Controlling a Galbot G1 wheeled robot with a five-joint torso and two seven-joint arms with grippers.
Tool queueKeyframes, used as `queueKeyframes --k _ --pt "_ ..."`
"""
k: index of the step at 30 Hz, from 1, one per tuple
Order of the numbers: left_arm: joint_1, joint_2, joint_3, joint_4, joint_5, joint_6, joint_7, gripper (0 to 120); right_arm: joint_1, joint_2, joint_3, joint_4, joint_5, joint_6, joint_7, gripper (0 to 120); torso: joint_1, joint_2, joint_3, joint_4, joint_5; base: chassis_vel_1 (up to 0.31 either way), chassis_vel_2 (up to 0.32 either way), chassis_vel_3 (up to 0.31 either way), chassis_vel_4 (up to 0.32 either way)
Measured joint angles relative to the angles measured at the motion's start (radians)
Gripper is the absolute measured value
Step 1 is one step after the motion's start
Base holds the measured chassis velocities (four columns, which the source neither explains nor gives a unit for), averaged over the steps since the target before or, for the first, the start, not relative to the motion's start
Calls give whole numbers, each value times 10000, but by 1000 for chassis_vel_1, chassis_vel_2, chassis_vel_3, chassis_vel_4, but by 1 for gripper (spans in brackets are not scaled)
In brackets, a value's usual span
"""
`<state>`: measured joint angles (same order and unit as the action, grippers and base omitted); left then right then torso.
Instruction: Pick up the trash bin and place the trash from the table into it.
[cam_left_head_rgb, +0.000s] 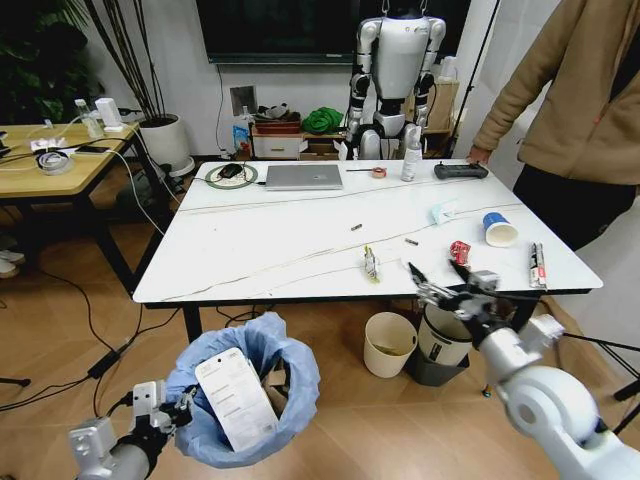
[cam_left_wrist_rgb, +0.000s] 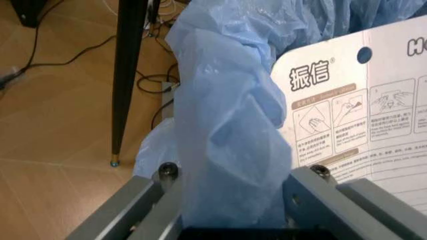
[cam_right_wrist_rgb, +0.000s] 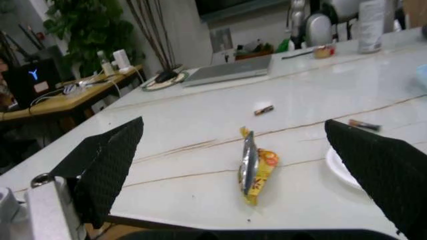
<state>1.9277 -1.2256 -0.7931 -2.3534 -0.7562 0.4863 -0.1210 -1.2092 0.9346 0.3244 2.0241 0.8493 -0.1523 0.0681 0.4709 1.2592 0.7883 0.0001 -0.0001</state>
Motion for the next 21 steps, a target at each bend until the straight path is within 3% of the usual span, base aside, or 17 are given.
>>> queueKeyframes --k 7,21 --pt "261 -61 -241 -273 68 17 -15 0 1998 656 -1673 -1907 -33 -391 239 100 1 -2 1 3 1 0 0 0 0" --pt "77 -78 -211 -181 61 69 -76 0 2977 969 -2375 -3423 -68 -416 210 100 1 -2 0 0 0 0 0 0 0"
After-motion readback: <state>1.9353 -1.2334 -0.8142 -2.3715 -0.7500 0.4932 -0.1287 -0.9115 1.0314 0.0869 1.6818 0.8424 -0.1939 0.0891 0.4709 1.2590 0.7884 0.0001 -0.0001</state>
